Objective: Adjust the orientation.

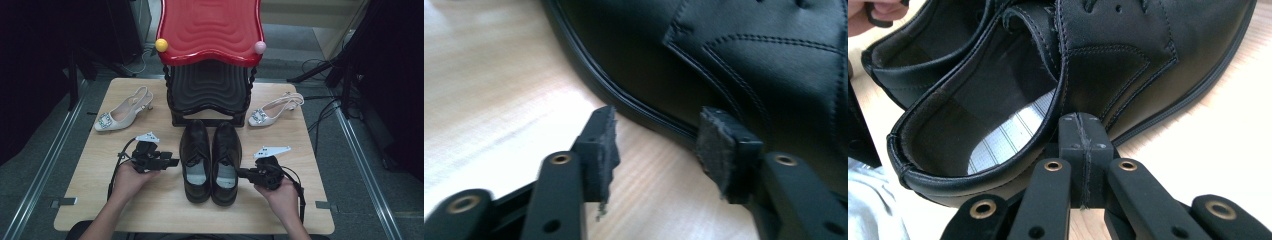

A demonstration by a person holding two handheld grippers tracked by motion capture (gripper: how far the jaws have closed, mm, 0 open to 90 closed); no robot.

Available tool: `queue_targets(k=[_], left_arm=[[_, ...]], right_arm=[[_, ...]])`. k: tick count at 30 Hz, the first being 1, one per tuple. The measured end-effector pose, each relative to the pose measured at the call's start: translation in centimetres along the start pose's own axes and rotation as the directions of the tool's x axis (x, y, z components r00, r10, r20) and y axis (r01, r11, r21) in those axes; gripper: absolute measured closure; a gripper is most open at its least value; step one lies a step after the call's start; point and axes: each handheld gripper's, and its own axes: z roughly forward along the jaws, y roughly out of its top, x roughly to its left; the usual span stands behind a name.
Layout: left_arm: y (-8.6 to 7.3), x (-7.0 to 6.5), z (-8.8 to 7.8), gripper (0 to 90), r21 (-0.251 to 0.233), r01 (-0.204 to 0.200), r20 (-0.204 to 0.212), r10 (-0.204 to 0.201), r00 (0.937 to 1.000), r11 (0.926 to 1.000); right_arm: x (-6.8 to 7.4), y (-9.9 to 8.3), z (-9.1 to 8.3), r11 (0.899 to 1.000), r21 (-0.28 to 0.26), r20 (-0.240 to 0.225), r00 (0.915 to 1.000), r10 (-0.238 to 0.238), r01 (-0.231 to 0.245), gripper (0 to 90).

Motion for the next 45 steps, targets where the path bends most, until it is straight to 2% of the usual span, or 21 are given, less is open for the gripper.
queue_targets(k=[3,5,6,9,11,13,18,20,22,26,29,32,33,35,37,40,43,45], left_arm=[[-0.1,0.1,0.5,61.5,0.046,0.008,0.061,-0.011,0.9981,0.9989],[-0.1,0.0,1.0,67.3,0.070,0.015,0.109,-0.023,0.9938,0.9975],[-0.1,0.0,1.2,70.1,0.071,0.016,0.110,-0.024,0.9936,0.9974],[0.0,0.0,1.3,77.2,0.071,0.018,0.147,-0.028,0.9887,0.9973],[0.1,-0.2,1.5,85.0,0.066,0.011,0.163,-0.022,0.9863,0.9978],[0.2,-0.7,1.7,89.9,0.054,0.009,0.146,-0.017,0.9892,0.9985],[0.3,-1.2,1.7,90.0,0.066,-0.001,0.114,-0.006,0.9934,0.9978],[0.3,-1.3,1.7,90.0,0.060,0.008,0.112,-0.014,0.9936,0.9981],[0.3,-1.5,1.8,90.0,0.060,0.011,0.132,-0.019,0.9911,0.9981],[0.0,-2.8,2.1,90.0,0.077,-0.025,0.140,0.014,0.9901,0.9967],[-0.3,-4.1,2.3,90.0,0.069,-0.048,0.109,0.040,0.9932,0.9965],[-0.6,-4.4,2.7,90.0,0.072,-0.028,0.149,0.017,0.9887,0.9970],[-0.7,-4.6,2.8,89.9,0.075,-0.036,0.161,0.023,0.9867,0.9965],[-0.6,-5.0,3.0,89.8,0.077,-0.056,0.149,0.044,0.9879,0.9954],[-0.5,-4.9,2.8,89.7,0.085,-0.064,0.150,0.050,0.9874,0.9943],[-0.5,-4.4,2.4,78.5,0.101,-0.044,0.131,0.031,0.9909,0.9939],[-0.3,-3.7,1.7,73.2,0.082,-0.019,0.091,0.011,0.9957,0.9965],[-0.2,-3.4,1.3,69.5,0.069,-0.020,0.066,0.015,0.9977,0.9974]], right_arm=[[-0.2,0.0,0.1,1.000,-0.013,0.024,0.9997,0.012,-0.012,90.0],[-0.6,0.1,0.1,0.999,-0.025,0.012,0.9992,0.037,-0.037,90.0],[-0.7,0.1,0.2,0.999,-0.029,0.008,0.9991,0.042,-0.042,90.0],[-0.7,0.2,0.4,0.999,-0.030,0.010,0.9991,0.041,-0.041,90.0],[-0.7,0.2,0.5,0.999,-0.031,0.011,0.9991,0.042,-0.041,90.0],[-0.8,0.3,0.5,0.999,-0.032,0.010,0.9990,0.045,-0.044,90.0],[-1.1,0.3,0.6,0.998,-0.041,0.003,0.9987,0.051,-0.051,90.0],[-1.1,0.4,0.7,0.998,-0.044,0.006,0.9985,0.054,-0.053,90.0],[-1.2,0.6,0.7,0.998,-0.046,0.013,0.9986,0.052,-0.051,90.0],[-1.7,0.8,0.4,0.997,-0.058,0.057,0.9969,0.054,-0.051,90.0],[-2.2,0.9,0.2,0.996,-0.071,0.076,0.9948,0.067,-0.062,90.0],[-2.7,1.2,0.1,0.995,-0.074,0.091,0.9929,0.076,-0.070,90.0],[-2.9,1.2,0.1,0.995,-0.077,0.102,0.9918,0.077,-0.070,90.0],[-3.2,1.3,0.0,0.994,-0.082,0.114,0.9898,0.085,-0.076,90.0],[-3.6,1.3,-0.1,0.992,-0.086,0.098,0.9903,0.098,-0.090,90.0],[-3.9,1.3,-0.5,0.990,-0.098,0.097,0.9895,0.108,-0.098,88.0],[-3.7,1.5,-1.3,0.988,-0.117,0.074,0.9913,0.109,-0.100,87.4],[-3.4,1.6,-1.6,0.988,-0.119,0.071,0.9919,0.105,-0.096,86.7]])
